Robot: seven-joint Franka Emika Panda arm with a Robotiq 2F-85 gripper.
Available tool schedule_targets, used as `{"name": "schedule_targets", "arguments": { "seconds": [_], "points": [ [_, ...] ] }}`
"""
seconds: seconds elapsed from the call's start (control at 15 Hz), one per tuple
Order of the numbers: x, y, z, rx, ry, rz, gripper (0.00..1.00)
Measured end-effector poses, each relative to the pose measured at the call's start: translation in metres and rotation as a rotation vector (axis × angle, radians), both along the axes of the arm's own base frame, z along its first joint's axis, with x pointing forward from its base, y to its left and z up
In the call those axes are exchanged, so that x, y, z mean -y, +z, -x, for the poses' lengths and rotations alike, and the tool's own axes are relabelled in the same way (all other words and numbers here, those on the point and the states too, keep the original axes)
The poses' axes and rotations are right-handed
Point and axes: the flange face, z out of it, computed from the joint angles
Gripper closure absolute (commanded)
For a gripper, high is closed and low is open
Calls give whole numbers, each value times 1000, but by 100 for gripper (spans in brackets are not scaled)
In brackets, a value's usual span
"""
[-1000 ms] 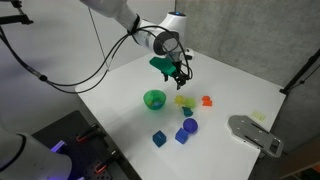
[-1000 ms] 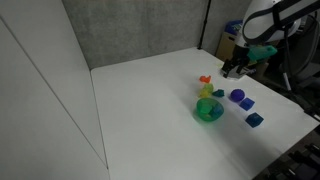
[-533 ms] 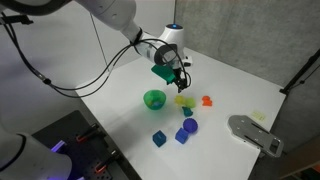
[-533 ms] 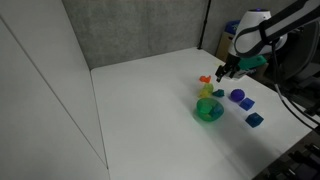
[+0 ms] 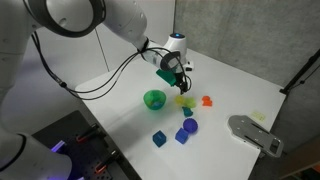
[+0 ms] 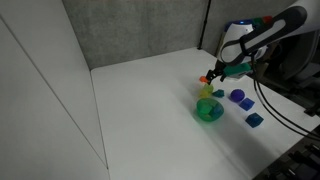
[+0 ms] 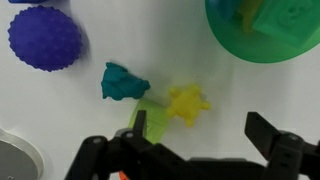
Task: Put the round yellow toy in the bowl
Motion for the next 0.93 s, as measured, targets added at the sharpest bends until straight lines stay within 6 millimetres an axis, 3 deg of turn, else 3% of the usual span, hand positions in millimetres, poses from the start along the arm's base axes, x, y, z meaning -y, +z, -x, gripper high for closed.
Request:
{"name": "schedule_targets", "arguments": {
  "seconds": [0.4, 0.93],
  "points": [
    [-1, -41, -23, -16, -49, 3, 0],
    [-6, -96, -32, -38, -51, 8, 0]
  ]
}}
